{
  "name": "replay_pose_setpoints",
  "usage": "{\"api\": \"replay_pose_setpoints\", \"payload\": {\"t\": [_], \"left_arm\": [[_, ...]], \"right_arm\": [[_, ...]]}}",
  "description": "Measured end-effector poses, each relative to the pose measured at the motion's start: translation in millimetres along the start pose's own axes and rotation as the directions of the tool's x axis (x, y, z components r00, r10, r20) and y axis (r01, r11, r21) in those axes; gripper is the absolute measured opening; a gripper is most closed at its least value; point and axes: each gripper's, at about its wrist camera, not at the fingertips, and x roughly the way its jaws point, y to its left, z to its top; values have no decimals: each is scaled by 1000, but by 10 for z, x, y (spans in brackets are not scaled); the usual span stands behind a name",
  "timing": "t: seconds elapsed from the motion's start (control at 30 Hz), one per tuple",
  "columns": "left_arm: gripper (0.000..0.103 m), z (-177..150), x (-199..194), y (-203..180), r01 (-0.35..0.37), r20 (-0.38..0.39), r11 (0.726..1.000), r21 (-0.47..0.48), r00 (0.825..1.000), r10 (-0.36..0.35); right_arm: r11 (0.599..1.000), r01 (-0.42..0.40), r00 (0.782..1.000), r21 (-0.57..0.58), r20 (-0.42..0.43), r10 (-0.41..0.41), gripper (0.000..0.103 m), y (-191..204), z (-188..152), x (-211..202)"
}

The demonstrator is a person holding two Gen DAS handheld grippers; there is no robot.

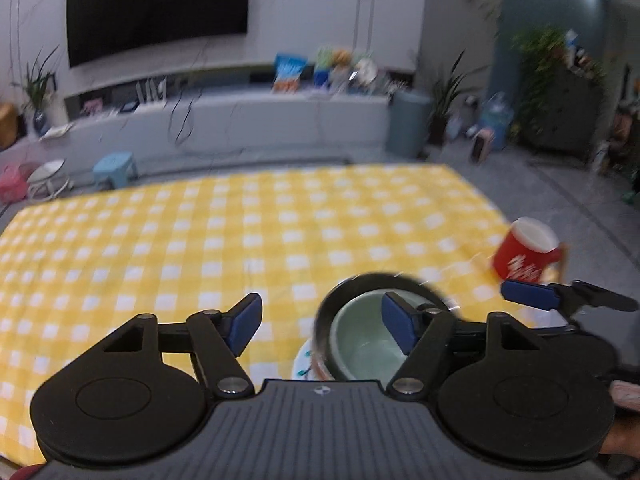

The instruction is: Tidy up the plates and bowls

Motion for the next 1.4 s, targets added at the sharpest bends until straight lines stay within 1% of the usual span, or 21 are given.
{"api": "replay_pose_setpoints", "payload": {"t": [0.03,0.07,0.13,0.2,0.27,0.33,0.43,0.53,0.63,0.77,0.9,1.0,1.13,1.2,1.27,1.33,1.4], "left_arm": [[88,7,-113,-23,10,33,1000,6,999,-11],[90,11,-224,-53,15,71,1000,14,997,-16],[92,3,-420,-120,13,137,1000,15,990,-15],[93,-13,-594,-167,-1,186,1000,-15,983,4],[94,-59,-740,-187,-12,232,999,-43,972,22],[97,-116,-821,-195,-22,244,998,-50,969,34],[97,-217,-852,-170,-40,245,998,-57,968,53],[97,-258,-739,-183,-114,206,992,-47,971,121],[97,-306,-671,-182,-154,177,987,-35,972,158],[95,-389,-631,-142,-137,134,990,-40,981,142],[95,-467,-587,-187,-140,125,990,-2,982,139],[95,-559,-536,-244,-137,104,990,27,986,134],[95,-600,-500,-246,-124,89,992,1,988,124],[95,-623,-505,-254,-126,95,992,-7,987,126],[95,-636,-511,-235,-108,94,994,-19,990,110],[95,-636,-517,-227,-95,85,995,-22,992,96],[95,-605,-522,-237,-100,89,995,-12,991,100]], "right_arm": [[1000,5,1000,-23,18,-5,97,41,10,-85],[999,14,999,-44,32,-12,97,83,14,-169],[996,39,998,-77,54,-35,98,156,-5,-321],[995,59,996,-87,65,-53,98,211,-37,-448],[996,52,996,-68,72,-47,98,252,-88,-570],[999,21,997,-47,75,-18,98,281,-138,-679],[1000,3,996,-31,93,0,98,326,-221,-808],[1000,2,990,10,138,-4,98,361,-346,-918],[1000,7,990,17,142,-9,98,370,-388,-905],[998,51,991,-32,129,-46,98,416,-445,-845],[999,45,993,-28,111,-42,98,391,-495,-785],[998,55,994,-26,97,-53,98,370,-510,-755],[997,70,994,-33,88,-67,98,349,-530,-735],[997,73,994,-23,83,-71,98,343,-542,-727],[997,83,994,-4,77,-83,98,325,-536,-716],[996,88,993,-6,73,-87,98,332,-538,-726],[996,93,993,-12,72,-91,98,336,-542,-729]]}}
